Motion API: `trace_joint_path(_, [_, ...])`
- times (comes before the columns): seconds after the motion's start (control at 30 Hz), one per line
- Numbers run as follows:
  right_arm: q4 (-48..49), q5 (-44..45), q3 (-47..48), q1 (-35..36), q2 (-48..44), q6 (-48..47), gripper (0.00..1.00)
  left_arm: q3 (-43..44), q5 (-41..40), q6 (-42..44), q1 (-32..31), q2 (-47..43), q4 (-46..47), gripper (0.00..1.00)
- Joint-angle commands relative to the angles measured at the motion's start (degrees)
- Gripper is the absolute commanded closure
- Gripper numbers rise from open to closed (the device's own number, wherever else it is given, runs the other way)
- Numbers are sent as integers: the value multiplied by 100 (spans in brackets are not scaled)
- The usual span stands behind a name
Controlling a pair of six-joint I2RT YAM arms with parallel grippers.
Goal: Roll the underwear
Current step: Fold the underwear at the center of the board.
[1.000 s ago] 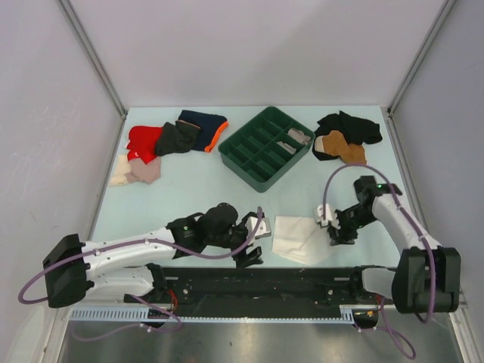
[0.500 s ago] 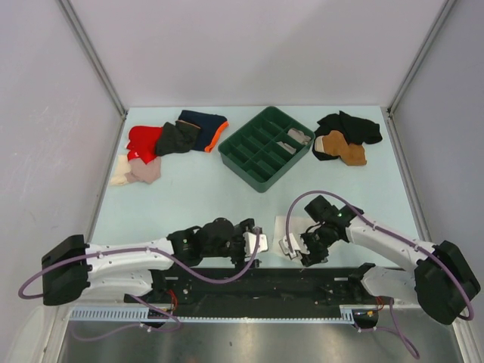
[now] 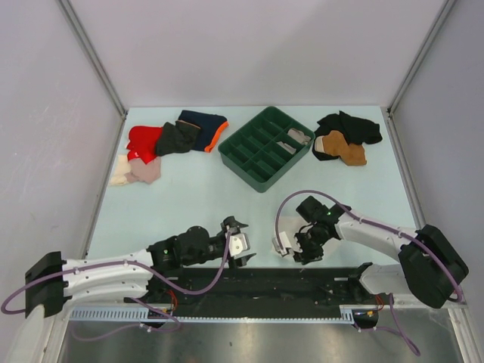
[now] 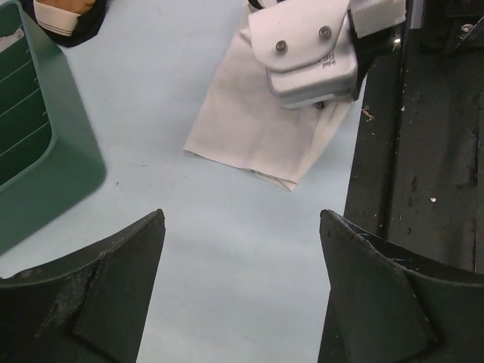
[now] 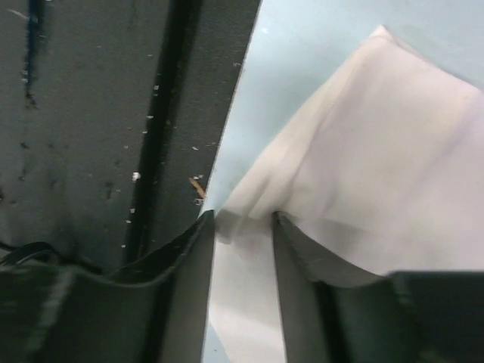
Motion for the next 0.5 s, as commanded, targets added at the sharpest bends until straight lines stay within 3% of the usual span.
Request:
trace_joint_path(0.0, [179, 318, -88, 161, 259, 194, 70, 15, -62, -8, -79, 43, 281, 12])
trace_joint_path(0.2, [-23, 240, -10, 74, 154, 80, 95, 15, 429, 290, -176, 324, 456, 12])
trace_joint_path(0.3, [-269, -41, 148, -145, 145, -69, 100, 102, 685, 501, -237, 693, 527, 12])
trace_joint_path(0.47, [-629, -471, 316, -419, 119, -289, 100, 568, 966, 783, -325, 1685, 544, 13])
